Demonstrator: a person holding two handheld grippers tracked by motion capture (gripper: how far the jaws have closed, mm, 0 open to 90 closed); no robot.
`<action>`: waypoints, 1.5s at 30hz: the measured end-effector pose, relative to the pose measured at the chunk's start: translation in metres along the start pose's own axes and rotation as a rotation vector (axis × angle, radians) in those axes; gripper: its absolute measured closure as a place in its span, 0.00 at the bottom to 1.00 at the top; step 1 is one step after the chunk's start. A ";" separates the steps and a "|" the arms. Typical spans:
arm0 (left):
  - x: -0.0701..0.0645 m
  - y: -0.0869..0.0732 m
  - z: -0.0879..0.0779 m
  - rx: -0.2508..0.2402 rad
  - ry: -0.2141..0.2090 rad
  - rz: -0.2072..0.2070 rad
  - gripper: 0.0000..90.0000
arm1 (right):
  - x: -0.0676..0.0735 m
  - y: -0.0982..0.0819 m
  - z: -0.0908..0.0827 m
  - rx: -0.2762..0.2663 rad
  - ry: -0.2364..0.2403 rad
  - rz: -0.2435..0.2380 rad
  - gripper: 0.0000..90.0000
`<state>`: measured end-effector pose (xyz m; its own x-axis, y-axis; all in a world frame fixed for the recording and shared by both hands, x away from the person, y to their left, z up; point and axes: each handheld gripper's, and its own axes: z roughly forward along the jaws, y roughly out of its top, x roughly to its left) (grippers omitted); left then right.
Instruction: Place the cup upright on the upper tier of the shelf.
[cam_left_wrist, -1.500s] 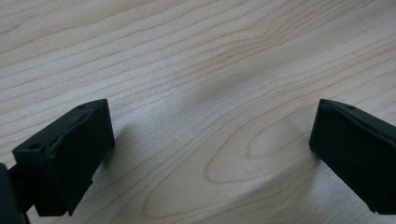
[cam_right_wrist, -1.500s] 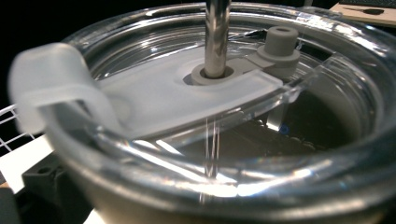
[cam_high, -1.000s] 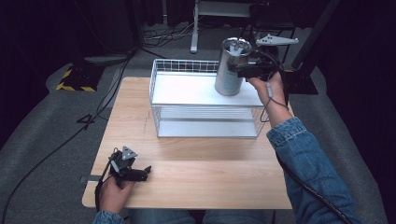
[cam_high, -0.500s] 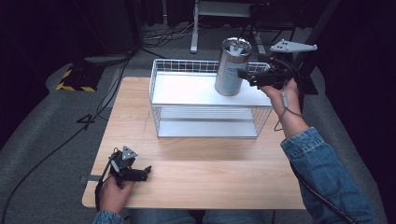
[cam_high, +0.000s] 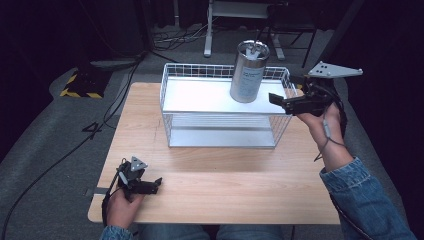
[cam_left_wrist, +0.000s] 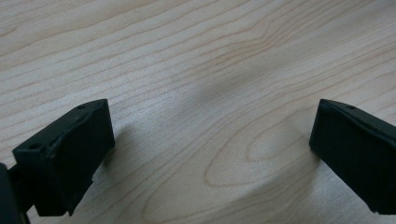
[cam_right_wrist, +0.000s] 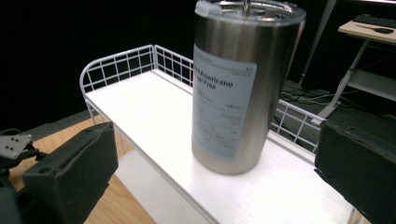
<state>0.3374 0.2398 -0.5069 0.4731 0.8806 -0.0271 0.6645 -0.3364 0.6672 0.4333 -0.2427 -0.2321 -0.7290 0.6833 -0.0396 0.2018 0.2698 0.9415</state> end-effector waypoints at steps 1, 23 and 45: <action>0.000 0.000 0.000 0.000 0.000 0.000 0.00 | 0.000 0.000 0.000 0.000 0.000 0.000 0.00; 0.000 0.000 0.000 -0.001 0.000 -0.001 0.00 | 0.017 -0.072 -0.037 0.076 0.014 0.006 0.00; 0.000 0.000 0.000 0.000 0.000 0.000 0.00 | 0.033 -0.165 -0.028 0.173 0.030 0.039 0.00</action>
<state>0.3374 0.2398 -0.5069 0.4731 0.8806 -0.0266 0.6642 -0.3367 0.6674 0.3579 -0.2841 -0.3796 -0.7369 0.6760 0.0079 0.3376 0.3579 0.8706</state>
